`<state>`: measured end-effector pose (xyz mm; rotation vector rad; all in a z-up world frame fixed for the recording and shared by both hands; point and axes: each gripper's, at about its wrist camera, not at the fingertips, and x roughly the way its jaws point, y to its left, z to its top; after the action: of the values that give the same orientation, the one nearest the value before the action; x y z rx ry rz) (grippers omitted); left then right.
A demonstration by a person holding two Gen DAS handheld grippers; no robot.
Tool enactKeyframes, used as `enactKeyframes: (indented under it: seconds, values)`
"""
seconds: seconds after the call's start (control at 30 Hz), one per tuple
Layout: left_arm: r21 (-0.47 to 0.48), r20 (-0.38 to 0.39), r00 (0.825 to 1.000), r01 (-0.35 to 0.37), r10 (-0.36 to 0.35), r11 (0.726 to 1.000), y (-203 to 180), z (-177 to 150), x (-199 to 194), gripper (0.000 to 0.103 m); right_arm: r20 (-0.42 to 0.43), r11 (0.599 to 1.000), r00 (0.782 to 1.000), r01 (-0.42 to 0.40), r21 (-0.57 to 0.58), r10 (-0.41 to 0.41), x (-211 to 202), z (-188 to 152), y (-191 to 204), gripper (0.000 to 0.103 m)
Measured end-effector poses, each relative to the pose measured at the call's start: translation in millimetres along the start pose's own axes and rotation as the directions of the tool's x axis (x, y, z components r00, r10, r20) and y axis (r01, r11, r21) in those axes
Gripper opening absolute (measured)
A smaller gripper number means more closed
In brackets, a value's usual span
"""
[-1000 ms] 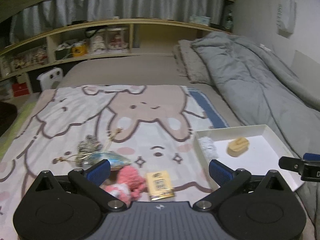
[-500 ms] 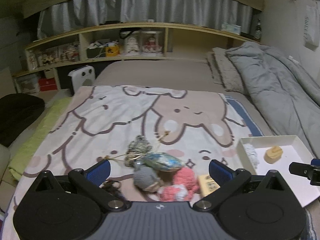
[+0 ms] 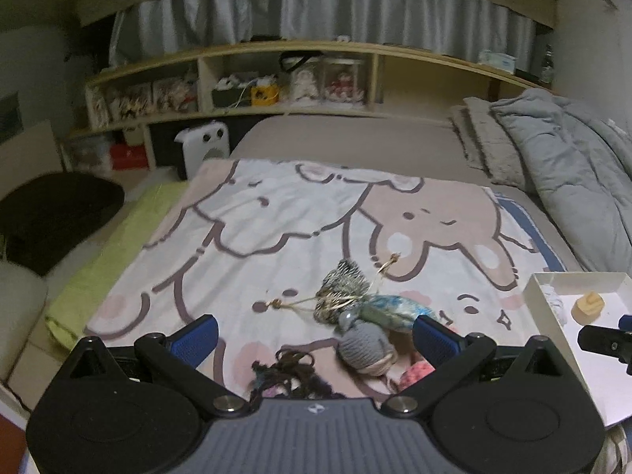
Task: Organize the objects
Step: 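Withdraw both tools from the box back toward the remaining toys, then grasp the dark crochet flower with left tool while right tool grasps pink doll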
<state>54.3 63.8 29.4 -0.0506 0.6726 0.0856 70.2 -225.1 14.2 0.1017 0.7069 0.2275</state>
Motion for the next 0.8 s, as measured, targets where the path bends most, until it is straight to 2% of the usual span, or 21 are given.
enactKeyframes:
  seconds: [0.27,0.47,0.6,0.7,0.77,0.8]
  values:
    - [0.007,-0.039,0.997,-0.063,0.063,0.998,29.7,-11.8,22.4,0.103,-0.024,1.0,1.0,0.0,0.019,0.0,26.7,0.2,28.4,0.103]
    - [-0.056,-0.095,0.995,-0.029,0.023,0.998,44.0,-14.9,39.6,0.101,-0.068,0.997,0.997,-0.031,0.068,0.036,49.9,-1.3,42.1,0.103]
    - [-0.064,-0.131,0.991,0.024,-0.032,0.998,44.1,-20.0,50.9,0.098,-0.112,0.982,0.991,-0.047,0.181,0.068,69.6,-0.8,43.0,0.103]
    - [-0.037,-0.163,0.983,0.075,-0.08,0.996,40.9,-22.8,60.6,0.094,-0.177,0.951,0.979,-0.041,0.308,0.1,86.0,-2.4,38.8,0.103]
    - [0.002,-0.185,0.977,0.108,-0.106,0.994,37.4,-24.5,64.9,0.09,-0.218,0.921,0.968,-0.026,0.389,0.12,95.9,-4.2,35.1,0.098]
    - [0.022,-0.19,0.975,0.126,-0.119,0.992,35.8,-25.5,66.0,0.09,-0.24,0.905,0.963,-0.007,0.424,0.12,101.0,-4.9,33.9,0.084]
